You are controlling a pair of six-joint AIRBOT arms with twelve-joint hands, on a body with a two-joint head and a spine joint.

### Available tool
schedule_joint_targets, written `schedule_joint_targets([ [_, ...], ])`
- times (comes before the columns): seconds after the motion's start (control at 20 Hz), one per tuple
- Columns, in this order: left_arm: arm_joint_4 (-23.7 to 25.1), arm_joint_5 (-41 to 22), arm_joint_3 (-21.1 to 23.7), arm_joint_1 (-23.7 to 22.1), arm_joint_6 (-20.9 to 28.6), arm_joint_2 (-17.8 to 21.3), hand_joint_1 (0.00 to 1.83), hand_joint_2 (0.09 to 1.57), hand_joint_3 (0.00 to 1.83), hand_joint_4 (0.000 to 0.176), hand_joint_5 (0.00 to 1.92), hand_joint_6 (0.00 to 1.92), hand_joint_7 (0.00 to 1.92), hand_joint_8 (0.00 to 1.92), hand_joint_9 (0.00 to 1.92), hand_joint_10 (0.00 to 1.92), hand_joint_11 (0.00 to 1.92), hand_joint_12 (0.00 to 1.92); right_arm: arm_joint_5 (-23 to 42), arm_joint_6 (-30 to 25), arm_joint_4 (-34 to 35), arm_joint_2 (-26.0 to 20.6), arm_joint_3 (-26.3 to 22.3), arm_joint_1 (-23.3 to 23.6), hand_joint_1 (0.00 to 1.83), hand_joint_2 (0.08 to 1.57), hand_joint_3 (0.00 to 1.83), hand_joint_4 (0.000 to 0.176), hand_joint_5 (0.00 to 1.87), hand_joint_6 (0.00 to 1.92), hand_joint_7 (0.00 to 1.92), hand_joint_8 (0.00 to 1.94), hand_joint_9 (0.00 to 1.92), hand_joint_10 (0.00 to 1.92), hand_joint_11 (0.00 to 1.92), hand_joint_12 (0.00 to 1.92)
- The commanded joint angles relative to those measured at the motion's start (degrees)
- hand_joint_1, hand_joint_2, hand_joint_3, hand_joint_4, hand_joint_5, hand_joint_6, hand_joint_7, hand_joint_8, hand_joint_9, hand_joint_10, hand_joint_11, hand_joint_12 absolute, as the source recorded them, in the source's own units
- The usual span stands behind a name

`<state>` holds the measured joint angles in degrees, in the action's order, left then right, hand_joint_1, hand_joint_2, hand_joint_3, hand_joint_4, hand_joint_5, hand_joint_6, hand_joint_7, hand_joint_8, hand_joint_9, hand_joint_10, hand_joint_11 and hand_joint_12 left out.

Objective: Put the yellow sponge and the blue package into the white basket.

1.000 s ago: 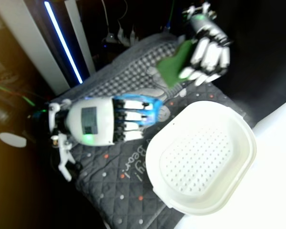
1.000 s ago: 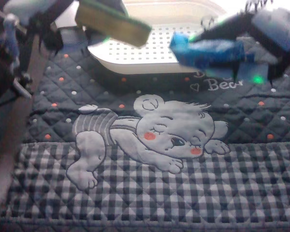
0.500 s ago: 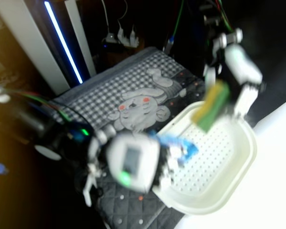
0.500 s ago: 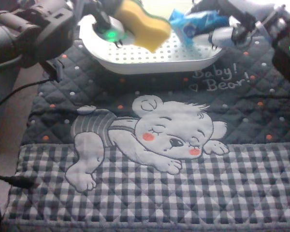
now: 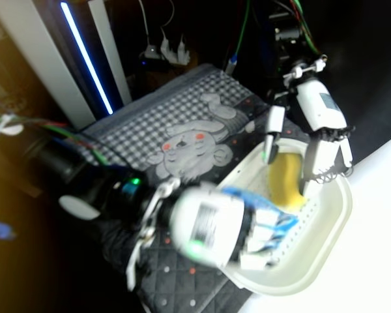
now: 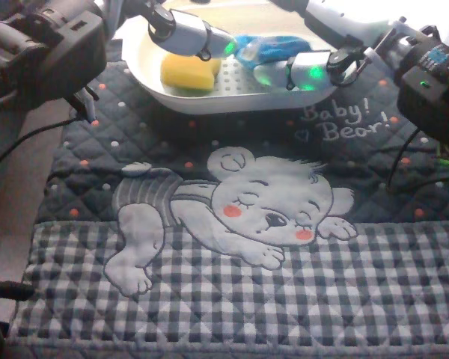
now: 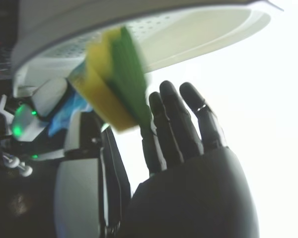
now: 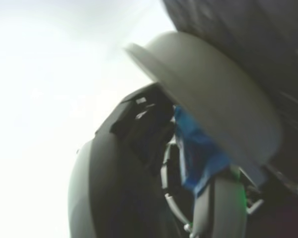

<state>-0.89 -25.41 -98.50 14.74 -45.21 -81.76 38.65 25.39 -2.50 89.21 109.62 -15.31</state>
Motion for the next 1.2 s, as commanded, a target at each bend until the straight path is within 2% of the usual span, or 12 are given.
schedule_joint_targets([
  [0.0,-0.56,-9.83,0.64,0.14,0.25,1.45,0.81,0.97,0.0,0.149,0.33,0.0,0.38,0.0,0.52,0.0,0.4,1.24,9.43,-0.35,1.92,-2.25,-0.31,0.29,0.51,0.94,0.0,0.176,0.0,0.0,0.0,0.0,0.0,0.0,0.0,0.04],
  [0.1,-0.52,-13.54,3.75,0.84,0.24,3.79,0.73,0.95,0.0,0.175,0.22,0.0,0.26,0.0,0.29,0.0,0.03,0.89,12.48,-0.35,1.87,-4.38,-2.78,0.29,0.55,0.97,0.0,0.116,0.06,0.02,0.01,0.0,0.0,0.0,0.0,0.0],
  [0.2,0.56,-17.67,7.72,1.83,0.22,6.87,0.67,0.94,0.0,0.176,0.16,0.0,0.23,0.0,0.28,0.01,0.0,0.85,15.99,-0.35,1.87,-7.7,-6.03,0.27,0.56,0.93,0.0,0.107,0.22,0.03,0.01,0.0,0.0,0.0,0.0,0.0],
  [0.25,1.15,-20.14,10.42,2.62,0.0,9.0,0.67,0.94,0.0,0.163,0.16,0.0,0.24,0.0,0.3,0.01,0.0,0.82,17.92,-0.34,1.68,-9.53,-8.15,0.2,0.54,0.98,0.01,0.059,0.21,0.02,0.0,0.0,0.0,0.0,0.0,0.0],
  [0.35,1.23,-24.82,16.16,4.83,-1.5,13.72,0.68,0.91,0.0,0.154,0.17,0.01,0.25,0.01,0.32,0.01,0.0,0.77,22.45,-0.33,1.36,-12.77,-12.34,-1.77,0.6,0.94,0.0,0.162,0.1,0.02,0.16,0.01,0.1,0.0,0.0,0.34],
  [0.4,1.23,-27.76,19.08,6.88,-1.9,16.29,0.69,0.9,0.0,0.106,0.16,0.0,0.25,0.0,0.29,0.0,0.0,0.78,25.28,-0.33,1.43,-14.97,-14.87,-3.41,0.68,0.88,0.0,0.173,0.02,0.0,0.45,0.15,0.42,0.37,0.15,1.47],
  [0.45,1.23,-29.97,21.05,8.71,-1.9,18.07,0.69,0.9,0.0,0.096,0.16,0.0,0.25,0.0,0.27,0.0,0.0,0.79,26.86,-0.31,1.59,-16.47,-16.58,-4.79,0.68,0.85,0.0,0.175,0.0,0.0,0.15,0.03,0.08,0.11,0.03,1.17],
  [0.5,0.97,-34.31,24.32,12.24,-1.89,21.03,0.69,0.92,0.0,0.138,0.16,0.0,0.24,0.0,0.24,0.0,0.0,0.83,30.47,-0.06,2.26,-19.21,-19.74,-7.97,0.67,0.85,0.0,0.176,0.0,0.0,0.03,0.01,0.02,0.02,0.0,0.29],
  [0.55,0.7,-36.0,25.61,13.66,-1.89,22.18,0.65,0.95,0.01,0.165,0.16,0.0,0.21,0.0,0.22,0.0,0.0,0.95,31.86,0.07,2.58,-20.25,-20.98,-9.07,0.7,0.88,0.02,0.176,0.0,0.0,0.0,0.0,0.0,0.0,0.0,0.06],
  [0.75,-2.48,-50.38,35.87,27.43,-1.89,30.49,0.87,1.0,0.01,0.103,0.16,0.01,0.18,0.0,0.26,0.02,0.0,0.94,45.14,0.13,7.14,-26.23,-30.15,-22.44,0.64,0.88,0.01,0.176,0.0,0.0,0.01,0.0,0.0,0.0,0.0,0.0],
  [1.05,-9.65,-62.61,41.31,41.33,-1.09,32.43,0.64,1.02,0.01,0.081,0.08,0.0,0.17,0.0,0.27,0.0,0.0,0.98,55.12,-0.9,12.49,-29.28,-37.07,-35.73,0.62,0.8,0.0,0.176,0.0,0.0,0.07,0.01,0.0,0.0,0.0,0.0],
  [1.15,-9.96,-64.29,42.11,42.57,-0.73,32.81,0.61,0.99,0.0,0.105,0.12,0.0,0.16,0.0,0.23,0.0,0.0,0.9,56.94,-2.25,12.75,-29.48,-37.94,-37.21,0.61,0.79,0.0,0.176,0.0,0.0,0.11,0.01,0.01,0.01,0.0,0.0],
])
